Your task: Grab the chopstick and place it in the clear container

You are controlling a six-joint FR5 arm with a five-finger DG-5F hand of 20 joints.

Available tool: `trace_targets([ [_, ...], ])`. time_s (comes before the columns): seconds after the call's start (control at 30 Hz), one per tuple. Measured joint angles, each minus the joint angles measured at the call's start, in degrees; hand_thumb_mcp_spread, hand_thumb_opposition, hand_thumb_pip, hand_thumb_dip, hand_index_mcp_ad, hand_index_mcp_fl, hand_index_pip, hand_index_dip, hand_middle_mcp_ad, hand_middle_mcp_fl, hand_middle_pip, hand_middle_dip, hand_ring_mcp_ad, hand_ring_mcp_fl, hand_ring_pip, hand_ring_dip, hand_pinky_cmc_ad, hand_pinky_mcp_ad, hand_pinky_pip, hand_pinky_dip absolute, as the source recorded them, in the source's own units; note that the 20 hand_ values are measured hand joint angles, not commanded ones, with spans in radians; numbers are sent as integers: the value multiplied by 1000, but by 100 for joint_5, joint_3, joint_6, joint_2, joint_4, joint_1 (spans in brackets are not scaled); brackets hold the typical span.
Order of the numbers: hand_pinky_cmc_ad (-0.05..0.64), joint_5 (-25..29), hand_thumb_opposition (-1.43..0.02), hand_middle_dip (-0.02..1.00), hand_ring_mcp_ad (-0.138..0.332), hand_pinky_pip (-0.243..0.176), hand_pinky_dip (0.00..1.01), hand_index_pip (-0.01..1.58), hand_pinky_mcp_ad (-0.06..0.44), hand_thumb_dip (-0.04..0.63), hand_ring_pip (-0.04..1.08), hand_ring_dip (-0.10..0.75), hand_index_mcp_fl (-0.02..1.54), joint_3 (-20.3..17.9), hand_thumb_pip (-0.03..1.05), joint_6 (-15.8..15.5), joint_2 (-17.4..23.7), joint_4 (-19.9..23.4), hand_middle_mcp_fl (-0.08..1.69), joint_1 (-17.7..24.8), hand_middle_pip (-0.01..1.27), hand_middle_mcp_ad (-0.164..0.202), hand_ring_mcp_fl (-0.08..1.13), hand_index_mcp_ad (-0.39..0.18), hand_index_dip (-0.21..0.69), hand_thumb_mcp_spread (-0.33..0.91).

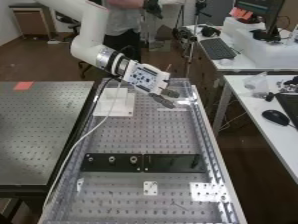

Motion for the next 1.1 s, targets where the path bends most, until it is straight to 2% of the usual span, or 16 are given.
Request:
trace_targets([
  [0.17,445,126,-1145,417,40,89,154,173,250,304,75,262,1445,-6,422,-433,-5,100,1344,41,435,45,672,-134,405,691],
  [0.33,449,300,-1145,417,40,89,154,173,250,304,77,262,1459,4,422,-1108,-6,258,1347,98,440,42,672,-145,405,688],
  [0.57,447,342,-1145,415,40,89,154,171,250,300,77,265,1459,82,422,-1481,-18,341,1351,124,438,42,675,-145,403,688],
  [0.67,447,359,-1145,417,40,89,154,169,250,300,77,262,1457,101,422,-1737,-14,371,1353,139,442,45,675,-148,398,688],
  [0.83,447,378,-1145,410,40,93,154,169,250,300,77,262,1457,142,422,-2421,1,451,1344,169,442,45,672,-148,396,677],
  [0.9,447,374,-1145,410,40,93,154,169,250,300,77,262,1457,159,422,-2523,-1,451,1344,173,442,42,672,-148,396,677],
  [1.1,447,418,-1145,408,40,94,154,171,250,300,75,262,1457,182,422,-2533,-31,500,1344,177,442,42,672,-148,394,677],
])
